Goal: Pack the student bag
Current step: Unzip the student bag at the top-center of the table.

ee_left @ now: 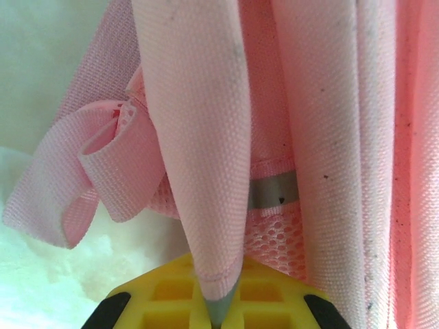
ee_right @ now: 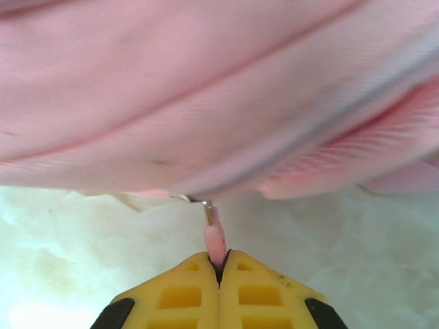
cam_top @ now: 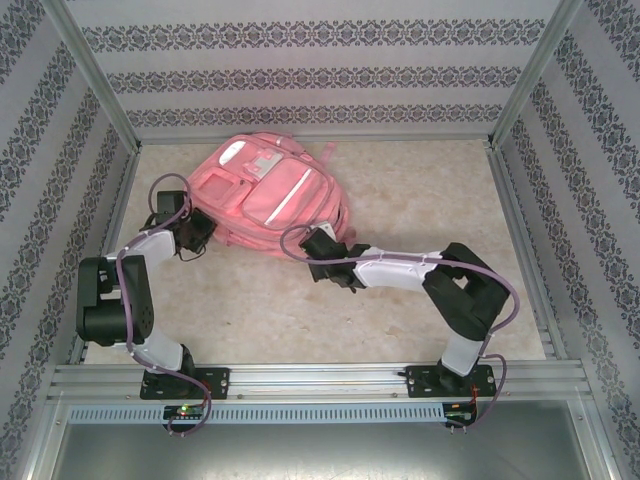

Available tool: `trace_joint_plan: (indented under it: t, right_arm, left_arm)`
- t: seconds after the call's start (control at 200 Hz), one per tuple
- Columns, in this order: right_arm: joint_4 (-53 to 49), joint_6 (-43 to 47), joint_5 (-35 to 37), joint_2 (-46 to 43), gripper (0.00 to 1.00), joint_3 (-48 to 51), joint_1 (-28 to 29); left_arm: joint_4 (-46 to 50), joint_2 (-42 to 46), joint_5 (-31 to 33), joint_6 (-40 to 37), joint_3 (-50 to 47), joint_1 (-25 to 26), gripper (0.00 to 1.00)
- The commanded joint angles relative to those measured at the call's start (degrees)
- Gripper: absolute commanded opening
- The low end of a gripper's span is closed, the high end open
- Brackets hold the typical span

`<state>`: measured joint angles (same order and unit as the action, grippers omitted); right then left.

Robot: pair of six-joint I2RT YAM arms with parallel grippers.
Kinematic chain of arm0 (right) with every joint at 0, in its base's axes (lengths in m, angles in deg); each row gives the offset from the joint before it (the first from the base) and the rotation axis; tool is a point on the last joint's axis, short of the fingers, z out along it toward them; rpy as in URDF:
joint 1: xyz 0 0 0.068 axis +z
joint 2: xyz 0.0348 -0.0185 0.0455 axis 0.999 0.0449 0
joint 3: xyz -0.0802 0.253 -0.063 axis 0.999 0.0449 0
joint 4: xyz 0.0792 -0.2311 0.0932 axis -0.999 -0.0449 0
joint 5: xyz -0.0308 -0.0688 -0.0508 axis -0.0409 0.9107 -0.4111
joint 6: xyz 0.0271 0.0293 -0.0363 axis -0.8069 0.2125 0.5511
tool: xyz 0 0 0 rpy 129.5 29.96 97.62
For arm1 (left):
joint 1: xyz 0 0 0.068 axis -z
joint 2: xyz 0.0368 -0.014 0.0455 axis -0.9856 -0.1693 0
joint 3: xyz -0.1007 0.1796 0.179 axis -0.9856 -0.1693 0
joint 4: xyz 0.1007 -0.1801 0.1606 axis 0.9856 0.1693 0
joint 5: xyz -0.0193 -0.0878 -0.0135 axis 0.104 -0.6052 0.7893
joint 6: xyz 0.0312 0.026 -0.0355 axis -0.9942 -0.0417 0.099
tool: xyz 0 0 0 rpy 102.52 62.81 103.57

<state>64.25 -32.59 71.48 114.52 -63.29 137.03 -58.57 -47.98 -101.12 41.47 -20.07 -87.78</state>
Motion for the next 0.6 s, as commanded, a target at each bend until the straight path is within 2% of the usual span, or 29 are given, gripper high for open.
trace_joint_plan:
  t: [0.0,0.04,0.07,0.175,0.295,0.39,0.47,0.595]
  right_arm:
    - [-3.6,-0.4,3.2,-2.2,0.00,1.4,-1.6]
    - [-3.5,-0.3,2.0,-2.3,0.00,1.0,-1.5]
    - [-3.4,-0.5,1.3,-2.3,0.00,0.6,-1.3]
    - [-2.3,-1.4,-0.9,-2.0,0.00,-0.2,-0.6]
    - [-1.3,-2.5,-3.2,-1.4,0.00,-0.7,0.1]
    - [-0.6,-2.5,-4.3,-1.4,0.00,-0.7,0.4]
    - [0.0,-2.2,-4.7,-1.8,0.00,-0.2,0.4]
    - [0.8,-1.5,-5.7,-2.7,0.00,0.7,0.4]
  left_arm:
    - [2.5,0.3,2.7,-2.2,3.3,-2.7,0.21]
    - [2.9,0.7,0.9,-1.5,3.3,-2.5,0.34]
    - [3.4,1.3,-0.1,-0.8,3.2,-2.2,0.37]
    - [5.9,5.5,-2.1,1.3,1.5,0.3,0.38]
    - [7.9,13.3,-0.9,5.4,-2.3,6.2,0.39]
    - [8.1,19.2,2.4,11.2,-5.7,12.7,0.42]
    - [5.0,22.6,6.1,17.1,-8.6,20.4,0.44]
    - [-4.8,22.5,10.6,25.2,-12.0,30.3,0.50]
